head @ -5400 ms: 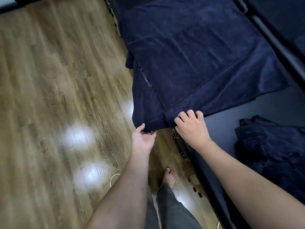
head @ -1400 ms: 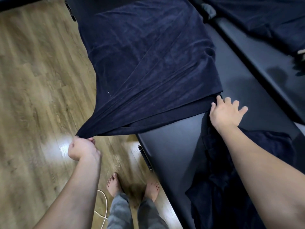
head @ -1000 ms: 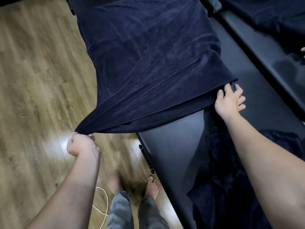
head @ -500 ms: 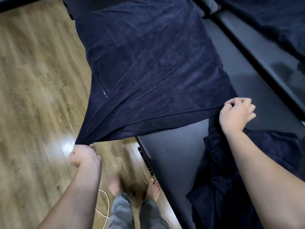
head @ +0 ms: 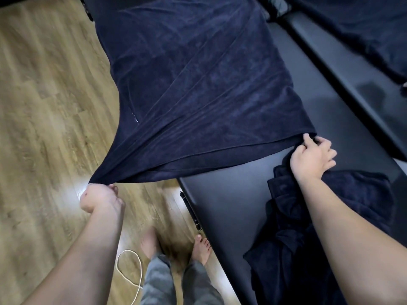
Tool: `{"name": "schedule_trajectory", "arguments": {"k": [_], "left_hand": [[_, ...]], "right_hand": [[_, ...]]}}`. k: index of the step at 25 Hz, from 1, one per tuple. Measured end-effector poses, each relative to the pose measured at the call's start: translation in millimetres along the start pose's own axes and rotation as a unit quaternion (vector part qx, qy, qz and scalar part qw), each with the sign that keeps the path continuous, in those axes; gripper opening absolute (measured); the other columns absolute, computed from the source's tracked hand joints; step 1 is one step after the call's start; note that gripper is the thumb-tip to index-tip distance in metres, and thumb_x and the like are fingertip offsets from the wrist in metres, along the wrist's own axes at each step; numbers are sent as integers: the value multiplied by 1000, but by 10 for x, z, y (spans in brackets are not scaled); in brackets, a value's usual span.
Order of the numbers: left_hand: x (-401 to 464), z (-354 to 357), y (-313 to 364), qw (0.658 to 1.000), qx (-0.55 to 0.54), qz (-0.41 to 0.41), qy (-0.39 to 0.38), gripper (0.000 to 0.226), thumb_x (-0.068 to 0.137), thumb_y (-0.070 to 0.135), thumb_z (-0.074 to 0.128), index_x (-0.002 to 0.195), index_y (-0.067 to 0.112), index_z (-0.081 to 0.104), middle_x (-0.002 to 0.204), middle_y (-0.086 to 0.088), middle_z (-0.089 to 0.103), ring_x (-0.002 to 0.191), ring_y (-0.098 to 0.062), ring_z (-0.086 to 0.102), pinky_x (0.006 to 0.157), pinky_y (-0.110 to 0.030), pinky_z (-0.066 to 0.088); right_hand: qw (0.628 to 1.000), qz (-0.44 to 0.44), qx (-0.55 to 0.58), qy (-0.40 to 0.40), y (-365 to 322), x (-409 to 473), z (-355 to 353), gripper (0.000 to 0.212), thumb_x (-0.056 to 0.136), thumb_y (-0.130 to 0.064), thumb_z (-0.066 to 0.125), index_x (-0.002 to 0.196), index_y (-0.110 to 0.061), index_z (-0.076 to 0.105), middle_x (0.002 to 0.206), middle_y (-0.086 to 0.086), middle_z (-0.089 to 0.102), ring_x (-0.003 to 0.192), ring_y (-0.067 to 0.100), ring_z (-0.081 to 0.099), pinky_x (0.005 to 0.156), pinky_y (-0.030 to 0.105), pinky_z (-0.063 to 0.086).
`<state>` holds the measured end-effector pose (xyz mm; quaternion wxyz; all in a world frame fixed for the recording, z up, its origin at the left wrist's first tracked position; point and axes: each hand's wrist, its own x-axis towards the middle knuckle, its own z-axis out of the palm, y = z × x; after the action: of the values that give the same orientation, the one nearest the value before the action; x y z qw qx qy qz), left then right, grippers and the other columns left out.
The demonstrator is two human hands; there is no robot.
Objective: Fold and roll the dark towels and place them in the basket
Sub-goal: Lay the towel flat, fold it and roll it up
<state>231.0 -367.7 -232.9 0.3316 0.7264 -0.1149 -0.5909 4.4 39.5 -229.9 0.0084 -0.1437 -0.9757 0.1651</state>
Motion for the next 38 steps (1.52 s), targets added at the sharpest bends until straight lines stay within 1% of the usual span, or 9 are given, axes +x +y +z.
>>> {"name": "schedule_trajectory", "arguments": {"k": [5,10,16,18,19,22,25,30,38], "left_hand": [[124,-36,23,997,45,18,-52,35,98,15,21,94,22,55,109,6,65,62,-12,55,75,-17,46],[-26,-58,29,998,60,21,-15,31,90,8,24,90,18,53,76,6,60,42,-13,45,41,-12,31],[-41,-156,73,989,135,42,33,24,95,12,26,77,20,39,43,9,48,59,-15,35,43,-16,30],[199,-384,-73,985,-162,-38,41,23,95,17,34,85,18,54,71,6,62,77,-10,48,68,-14,45],[267,-495,-133,985,-150,-76,33,24,95,17,35,96,19,59,87,9,63,79,-8,52,72,-15,46],[300,-634,-196,963,268,-17,-1,28,92,9,28,97,25,51,81,9,54,54,-11,34,53,-18,35],[225,-790,-235,949,305,-52,-57,26,96,6,30,96,18,53,74,2,51,55,-12,35,56,-24,36],[270,-1237,-403,830,518,-158,-134,28,106,18,44,81,12,56,63,-1,54,61,-15,45,62,-31,44],[178,-1119,-425,814,558,-62,-150,28,108,18,41,88,11,59,70,-1,68,69,-17,60,63,-30,44]], "right_hand": [[996,52,6,-72,-55,230,-70,48,104,-46,28,127,-23,62,165,4,21,142,36,22,113,55,14],[993,79,31,-80,-57,350,-151,66,102,-58,11,138,-24,54,165,-7,23,143,30,23,113,53,14],[989,122,81,-31,-75,265,-148,63,104,-55,14,126,-17,59,156,-7,40,139,28,31,109,53,18],[986,146,85,-11,-60,215,-134,58,104,-54,23,119,-15,62,150,-4,47,135,29,35,106,52,21],[986,149,74,-4,-46,170,-142,54,104,-52,29,117,-14,64,145,-1,51,134,30,36,105,52,22],[978,188,77,41,12,117,-216,39,104,-41,43,118,-14,67,129,6,62,130,29,41,104,49,24],[972,218,62,65,87,135,-259,26,103,-31,47,100,-18,69,119,8,66,124,31,48,102,46,26],[965,252,59,51,119,98,-289,28,100,-29,50,73,-23,54,113,8,67,119,33,49,104,45,30],[970,242,34,-17,211,191,-350,43,93,-41,58,125,-13,61,140,14,52,133,39,40,111,52,27]]}}
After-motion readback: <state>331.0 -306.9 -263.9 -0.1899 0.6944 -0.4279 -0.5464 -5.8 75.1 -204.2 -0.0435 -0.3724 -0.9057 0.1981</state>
